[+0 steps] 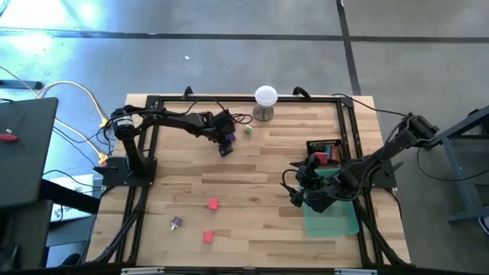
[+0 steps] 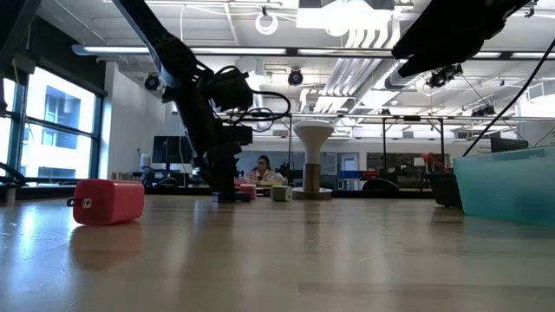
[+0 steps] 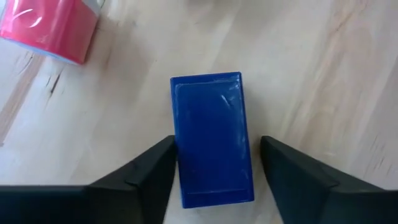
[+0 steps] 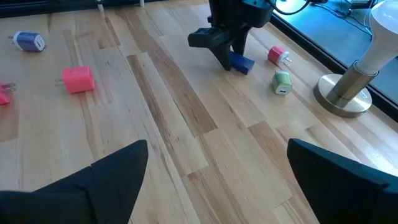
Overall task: Pick & Place Office items
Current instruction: Put the violet digital clock into the black basket
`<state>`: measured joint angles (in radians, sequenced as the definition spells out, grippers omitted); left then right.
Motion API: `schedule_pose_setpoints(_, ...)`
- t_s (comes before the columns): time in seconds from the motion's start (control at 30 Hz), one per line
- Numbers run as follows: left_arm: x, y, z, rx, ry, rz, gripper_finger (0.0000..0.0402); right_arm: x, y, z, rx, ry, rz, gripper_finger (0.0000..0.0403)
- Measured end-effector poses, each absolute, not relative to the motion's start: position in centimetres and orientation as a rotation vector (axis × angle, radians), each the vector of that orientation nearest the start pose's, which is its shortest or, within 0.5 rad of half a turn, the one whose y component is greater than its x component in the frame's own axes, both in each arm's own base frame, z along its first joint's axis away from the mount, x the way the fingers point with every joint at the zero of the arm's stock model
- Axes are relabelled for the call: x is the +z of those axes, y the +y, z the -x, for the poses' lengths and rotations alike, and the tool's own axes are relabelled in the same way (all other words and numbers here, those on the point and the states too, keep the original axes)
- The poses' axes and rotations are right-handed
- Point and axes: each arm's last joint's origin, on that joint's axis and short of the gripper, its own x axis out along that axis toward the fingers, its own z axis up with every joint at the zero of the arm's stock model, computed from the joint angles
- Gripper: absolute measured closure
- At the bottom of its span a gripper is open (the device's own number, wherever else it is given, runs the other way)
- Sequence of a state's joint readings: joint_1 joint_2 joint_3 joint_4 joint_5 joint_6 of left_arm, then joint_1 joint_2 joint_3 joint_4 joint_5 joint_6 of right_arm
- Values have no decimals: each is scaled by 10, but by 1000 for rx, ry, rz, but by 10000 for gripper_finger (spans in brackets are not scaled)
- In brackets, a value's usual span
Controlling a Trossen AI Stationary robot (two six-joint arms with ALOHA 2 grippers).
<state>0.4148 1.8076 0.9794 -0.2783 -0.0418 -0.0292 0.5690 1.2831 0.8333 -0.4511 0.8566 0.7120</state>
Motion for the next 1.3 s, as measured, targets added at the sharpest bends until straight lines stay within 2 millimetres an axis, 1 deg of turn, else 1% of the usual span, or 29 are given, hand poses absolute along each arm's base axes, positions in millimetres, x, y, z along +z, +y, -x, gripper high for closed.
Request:
schedule_pose_setpoints(0.17,134,131,-308,417,1095,216,254,236,114,-219,-482,539,-89,29)
schedule_pose_setpoints(0.37,134,128,-309,413,1098,205,258,238,115,-220,-476,518,-110,29)
schedule_pose_setpoints(0.5,144,120,-311,411,1070,176,258,239,116,-221,-471,510,-114,29)
schedule_pose_setpoints(0.57,151,112,-310,419,1068,144,258,239,116,-222,-470,505,-119,29)
schedule_pose_setpoints(0.63,161,101,-308,396,1054,130,258,239,116,-222,-468,505,-122,29)
schedule_pose_setpoints(0.77,193,73,-313,325,918,88,258,239,116,-222,-453,516,-129,29)
schedule_pose_setpoints(0.87,210,44,-313,248,854,61,258,240,117,-222,-449,509,-135,29)
schedule_pose_setpoints(0.97,227,15,-316,148,750,56,258,241,118,-224,-434,500,-125,29)
schedule_pose_setpoints(1.17,237,-40,-326,-58,589,44,258,244,124,-231,-330,484,-99,29)
schedule_pose_setpoints(1.3,241,-64,-329,-135,504,22,258,236,133,-243,-270,480,-5,29)
